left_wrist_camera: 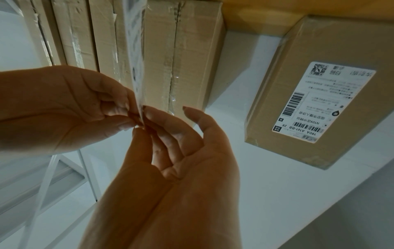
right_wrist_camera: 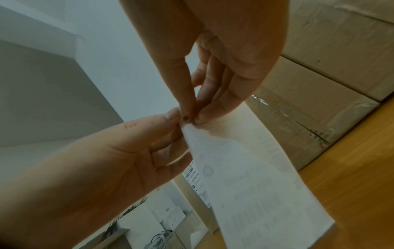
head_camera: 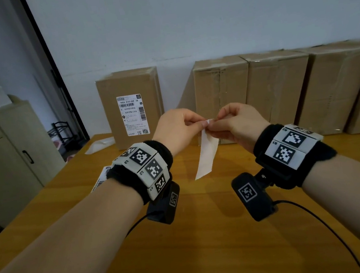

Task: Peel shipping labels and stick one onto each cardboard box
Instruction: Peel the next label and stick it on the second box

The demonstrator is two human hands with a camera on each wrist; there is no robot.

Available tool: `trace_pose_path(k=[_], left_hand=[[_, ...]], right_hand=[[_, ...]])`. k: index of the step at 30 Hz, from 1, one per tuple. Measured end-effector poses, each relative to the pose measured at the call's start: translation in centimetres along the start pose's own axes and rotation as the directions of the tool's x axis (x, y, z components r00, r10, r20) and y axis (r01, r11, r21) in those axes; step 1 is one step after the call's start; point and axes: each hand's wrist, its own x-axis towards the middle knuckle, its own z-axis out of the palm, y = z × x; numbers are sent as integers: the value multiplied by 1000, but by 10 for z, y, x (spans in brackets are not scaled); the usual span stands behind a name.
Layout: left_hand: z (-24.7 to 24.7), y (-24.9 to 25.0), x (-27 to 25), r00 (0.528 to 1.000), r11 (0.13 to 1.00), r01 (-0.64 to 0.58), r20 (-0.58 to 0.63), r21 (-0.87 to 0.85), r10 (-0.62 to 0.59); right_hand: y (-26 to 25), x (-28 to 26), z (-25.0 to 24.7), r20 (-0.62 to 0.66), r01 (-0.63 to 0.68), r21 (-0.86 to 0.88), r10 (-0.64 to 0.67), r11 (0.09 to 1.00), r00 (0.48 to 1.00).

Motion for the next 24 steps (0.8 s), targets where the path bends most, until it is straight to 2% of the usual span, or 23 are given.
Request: trace_pose_path(k=[6, 13, 19, 21, 24], left_hand=[[-3, 2, -4, 1000, 1000, 4, -2, 9, -4], [-8, -1, -4, 999, 989, -24, -42, 146, 30], [-13, -7, -4, 998, 987, -30, -54, 157, 39], [-13, -7, -6, 996, 980, -68, -43, 190, 77], [-14, -7, -8, 996, 977, -86, -15, 194, 91]], right_hand=[[-4, -3, 2, 21, -8, -47, 9, 999, 1000], [-7, -8, 9, 21, -51, -66, 52, 997, 998], [-6, -8, 16, 21, -99, -129, 103, 987, 994], [-6, -8, 17, 6, -74, -165, 76, 983, 997], [-8, -8, 17, -3, 59, -381, -65, 923, 998]])
